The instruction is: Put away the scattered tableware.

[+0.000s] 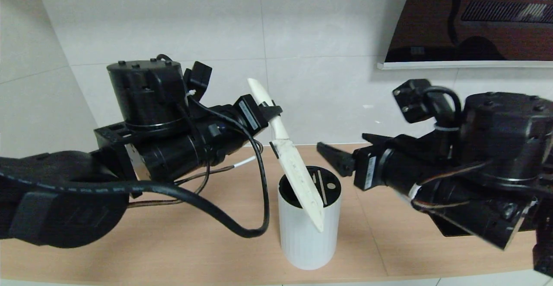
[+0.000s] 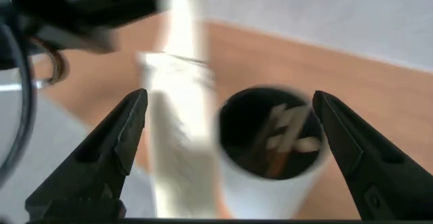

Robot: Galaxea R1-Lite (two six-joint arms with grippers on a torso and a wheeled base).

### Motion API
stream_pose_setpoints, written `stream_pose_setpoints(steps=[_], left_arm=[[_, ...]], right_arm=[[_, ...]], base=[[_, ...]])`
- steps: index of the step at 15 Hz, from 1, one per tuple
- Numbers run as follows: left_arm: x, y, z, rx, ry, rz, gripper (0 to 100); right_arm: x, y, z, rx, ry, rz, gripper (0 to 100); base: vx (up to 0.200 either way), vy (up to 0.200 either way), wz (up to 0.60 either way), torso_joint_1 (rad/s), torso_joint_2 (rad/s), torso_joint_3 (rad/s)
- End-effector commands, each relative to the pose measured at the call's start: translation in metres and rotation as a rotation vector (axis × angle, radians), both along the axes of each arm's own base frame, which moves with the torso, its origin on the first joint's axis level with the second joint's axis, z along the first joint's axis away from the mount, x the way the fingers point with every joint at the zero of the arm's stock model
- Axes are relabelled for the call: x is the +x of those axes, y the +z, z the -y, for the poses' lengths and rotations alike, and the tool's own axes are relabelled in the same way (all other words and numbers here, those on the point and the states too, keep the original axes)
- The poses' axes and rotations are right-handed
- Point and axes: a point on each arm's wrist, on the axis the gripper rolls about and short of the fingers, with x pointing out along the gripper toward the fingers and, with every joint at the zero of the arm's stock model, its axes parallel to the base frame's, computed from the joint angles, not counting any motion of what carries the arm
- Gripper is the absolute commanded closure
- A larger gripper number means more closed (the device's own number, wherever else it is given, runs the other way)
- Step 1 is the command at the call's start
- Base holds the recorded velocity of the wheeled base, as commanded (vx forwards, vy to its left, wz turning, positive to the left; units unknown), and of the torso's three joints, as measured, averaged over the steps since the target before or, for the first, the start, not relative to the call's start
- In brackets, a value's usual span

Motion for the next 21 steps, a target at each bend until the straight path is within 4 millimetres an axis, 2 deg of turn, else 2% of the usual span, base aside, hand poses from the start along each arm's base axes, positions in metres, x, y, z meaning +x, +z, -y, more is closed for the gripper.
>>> stream_pose_setpoints(steps=[1, 3, 6, 7, 8, 10, 13, 16, 21], left_arm=[[-0.005, 0.031, -0.006, 0.000, 0.077, 0.071, 100], [-0.004, 0.042, -0.003, 0.071, 0.166, 0.138, 100], [-0.001, 0.035, 0.010, 0.307, 0.279, 0.232, 100], [0.000, 0.026, 0.027, 0.388, 0.317, 0.255, 100], [-0.008, 0.026, 0.040, 0.362, 0.316, 0.287, 100], [-0.018, 0.019, 0.051, 0.381, 0.327, 0.339, 100], [-0.009, 0.007, 0.062, 0.421, 0.437, 0.368, 100], [-0.007, -0.012, 0.076, 0.445, 0.452, 0.379, 100], [-0.006, -0.017, 0.079, 0.456, 0.444, 0.375, 100]], right_arm=[[0.005, 0.030, 0.050, 0.072, -0.145, 0.083, 0], [0.029, 0.015, 0.075, 0.037, -0.272, 0.043, 0], [0.045, -0.010, 0.074, -0.020, -0.298, -0.027, 0], [0.047, -0.017, 0.073, -0.036, -0.299, -0.046, 0], [0.048, -0.021, 0.072, -0.046, -0.299, -0.057, 0], [0.049, -0.024, 0.071, -0.053, -0.299, -0.065, 0], [0.051, -0.029, 0.070, -0.065, -0.299, -0.081, 0], [0.051, -0.032, 0.069, -0.072, -0.299, -0.089, 0], [0.050, -0.035, 0.066, -0.078, -0.287, -0.096, 0]], base=[[0.000, 0.000, 0.00, 0.000, 0.00, 0.000], [0.000, 0.000, 0.00, 0.000, 0.00, 0.000], [0.000, 0.000, 0.00, 0.000, 0.00, 0.000], [0.000, 0.000, 0.00, 0.000, 0.00, 0.000], [0.000, 0.000, 0.00, 0.000, 0.00, 0.000], [0.000, 0.000, 0.00, 0.000, 0.00, 0.000], [0.000, 0.000, 0.00, 0.000, 0.00, 0.000], [0.000, 0.000, 0.00, 0.000, 0.00, 0.000], [0.000, 0.000, 0.00, 0.000, 0.00, 0.000]])
